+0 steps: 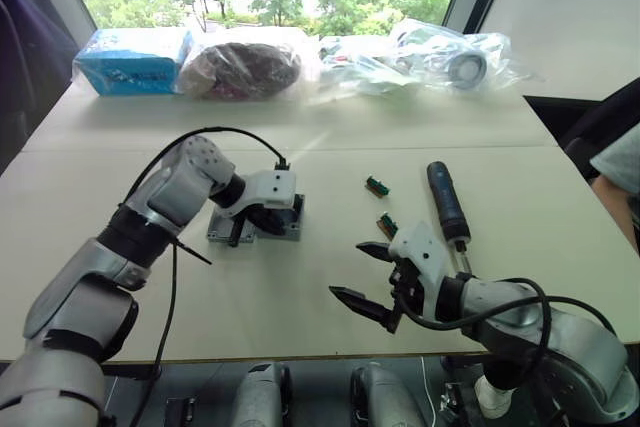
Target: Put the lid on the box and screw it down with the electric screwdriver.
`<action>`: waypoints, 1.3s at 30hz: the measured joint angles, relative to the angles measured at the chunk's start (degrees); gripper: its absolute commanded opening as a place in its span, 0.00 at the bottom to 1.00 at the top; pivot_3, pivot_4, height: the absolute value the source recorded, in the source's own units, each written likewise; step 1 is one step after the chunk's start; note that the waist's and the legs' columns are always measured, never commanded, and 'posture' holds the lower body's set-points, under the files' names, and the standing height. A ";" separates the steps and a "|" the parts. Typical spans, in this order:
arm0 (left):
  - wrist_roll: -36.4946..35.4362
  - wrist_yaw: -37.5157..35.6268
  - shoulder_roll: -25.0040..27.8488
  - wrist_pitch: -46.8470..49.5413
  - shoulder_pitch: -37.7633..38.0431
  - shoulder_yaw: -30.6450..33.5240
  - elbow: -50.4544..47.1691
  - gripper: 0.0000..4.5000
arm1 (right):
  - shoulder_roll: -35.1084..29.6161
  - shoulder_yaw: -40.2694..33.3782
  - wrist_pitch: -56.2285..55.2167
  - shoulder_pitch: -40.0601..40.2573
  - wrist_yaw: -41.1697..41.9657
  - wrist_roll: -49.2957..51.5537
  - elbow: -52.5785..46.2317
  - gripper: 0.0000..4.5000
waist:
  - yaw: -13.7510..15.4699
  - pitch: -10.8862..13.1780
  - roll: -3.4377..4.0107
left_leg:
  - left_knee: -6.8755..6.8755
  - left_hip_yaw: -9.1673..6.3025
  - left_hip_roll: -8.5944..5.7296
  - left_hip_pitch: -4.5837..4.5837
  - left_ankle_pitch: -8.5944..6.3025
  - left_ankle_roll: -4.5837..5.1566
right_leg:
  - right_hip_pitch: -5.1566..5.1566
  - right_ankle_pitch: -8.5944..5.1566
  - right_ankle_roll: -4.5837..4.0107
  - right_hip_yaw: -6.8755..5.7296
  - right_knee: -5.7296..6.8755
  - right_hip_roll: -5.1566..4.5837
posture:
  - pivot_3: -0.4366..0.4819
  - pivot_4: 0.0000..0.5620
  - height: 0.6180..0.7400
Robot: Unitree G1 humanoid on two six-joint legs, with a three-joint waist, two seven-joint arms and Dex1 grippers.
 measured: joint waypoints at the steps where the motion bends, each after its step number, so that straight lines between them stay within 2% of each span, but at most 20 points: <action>1: -1.45 -1.58 -0.02 -2.80 -0.57 -0.07 0.95 0.00 | -0.45 -0.72 0.33 0.50 0.39 0.75 -0.50 1.00 | 0.03 0.01 -0.02 | 0.02 0.00 0.01 -0.02 0.00 0.00 | 0.00 0.00 0.00 -0.02 0.00 0.00 | 0.48 0.27 1.00; 4: -6.05 -4.36 -0.40 -9.73 -4.68 -1.22 3.80 0.00 | -2.02 -2.21 1.15 1.32 1.69 2.59 -1.16 1.00 | 0.01 0.02 -0.03 | 0.27 -0.05 0.03 -0.10 -0.08 0.13 | 0.02 -0.01 -0.02 -0.04 0.05 0.00 | 0.48 0.27 1.00; 8: -9.06 -4.78 -0.41 -19.62 -11.75 -8.13 8.72 0.00 | -2.28 -2.50 1.39 1.65 2.05 2.75 -1.20 1.00 | -0.14 0.00 0.00 | 0.59 -0.01 0.05 -0.08 -0.21 0.35 | 0.12 -0.08 -0.14 0.00 0.11 -0.02 | 0.48 0.27 1.00; 13: -12.17 -4.82 -2.57 -28.51 -13.60 -17.88 17.74 0.00 | -0.82 -2.39 1.72 1.82 -0.29 2.82 -1.74 1.00 | -0.17 0.01 -0.02 | 0.62 -0.01 0.05 -0.13 -0.22 0.36 | 0.08 -0.03 -0.05 0.02 0.13 0.00 | 0.48 0.27 1.00; 20: -13.40 -4.81 -5.37 -37.47 -17.71 -23.58 26.78 0.00 | -0.12 -2.49 2.58 3.94 -3.47 3.75 -4.84 1.00 | -0.08 0.02 -0.03 | 0.75 0.00 0.03 -0.19 -0.25 0.41 | 0.09 -0.07 -0.13 0.04 0.12 -0.08 | 0.48 0.27 1.00; 23: -13.51 -4.83 -6.64 -40.88 -18.06 -25.32 29.39 0.19 | -0.10 -2.58 2.71 4.08 -4.24 3.88 -5.31 1.00 | -0.16 0.02 -0.03 | 0.75 -0.02 0.04 -0.19 -0.26 0.42 | 0.09 -0.07 -0.13 0.04 0.12 -0.05 | 0.48 0.27 1.00; 25: -14.10 -4.83 -6.62 -41.86 -18.29 -25.92 29.68 0.38 | -0.11 -2.82 2.72 4.24 -4.40 3.99 -5.34 1.00 | -0.17 0.02 -0.03 | 0.75 -0.02 0.05 -0.18 -0.27 0.44 | 0.09 -0.07 -0.13 0.04 0.12 -0.05 | 0.48 0.27 1.00; 29: -14.85 -4.83 -6.31 -41.70 -18.57 -26.28 30.16 0.67 | -0.20 -3.26 2.89 3.80 -4.24 5.12 -5.34 1.00 | -0.16 0.02 -0.03 | 0.75 -0.02 0.05 -0.18 -0.27 0.44 | 0.09 -0.07 -0.13 0.04 0.12 -0.05 | 0.48 0.27 1.00; 32: -15.18 -4.82 -4.98 -39.00 -18.82 -24.58 29.95 0.67 | -0.61 -3.36 3.20 2.47 -3.57 6.25 -5.33 1.00 | -0.19 0.03 -0.05 | 0.75 -0.03 0.06 -0.18 -0.27 0.44 | 0.09 -0.07 -0.13 0.03 0.12 -0.05 | 0.48 0.27 1.00; 35: -17.56 -4.83 0.58 -31.49 -20.70 -21.65 26.03 0.67 | -1.07 -4.15 3.44 1.35 -2.63 8.54 -5.15 1.00 | -0.25 0.04 -0.06 | 0.74 -0.05 0.08 -0.20 -0.27 0.45 | 0.07 -0.06 -0.11 0.03 0.13 -0.03 | 0.48 0.27 1.00; 38: -19.87 -4.76 6.03 -19.76 -21.64 -14.62 20.10 0.67 | -0.98 -6.47 3.17 -0.36 -1.88 11.91 -4.25 1.00 | -0.32 0.04 -0.05 | 0.73 -0.04 0.13 -0.17 -0.28 0.45 | 0.07 -0.04 -0.06 0.04 0.13 -0.03 | 0.48 0.27 1.00; 39: -19.80 -4.16 8.40 -13.21 -21.57 -12.31 17.02 0.67 | -1.01 -7.20 3.11 -1.54 -1.48 13.22 -3.58 1.00 | -0.37 0.04 -0.05 | 0.73 -0.03 0.13 -0.18 -0.28 0.45 | 0.07 -0.04 -0.06 0.04 0.13 -0.03 | 0.48 0.27 1.00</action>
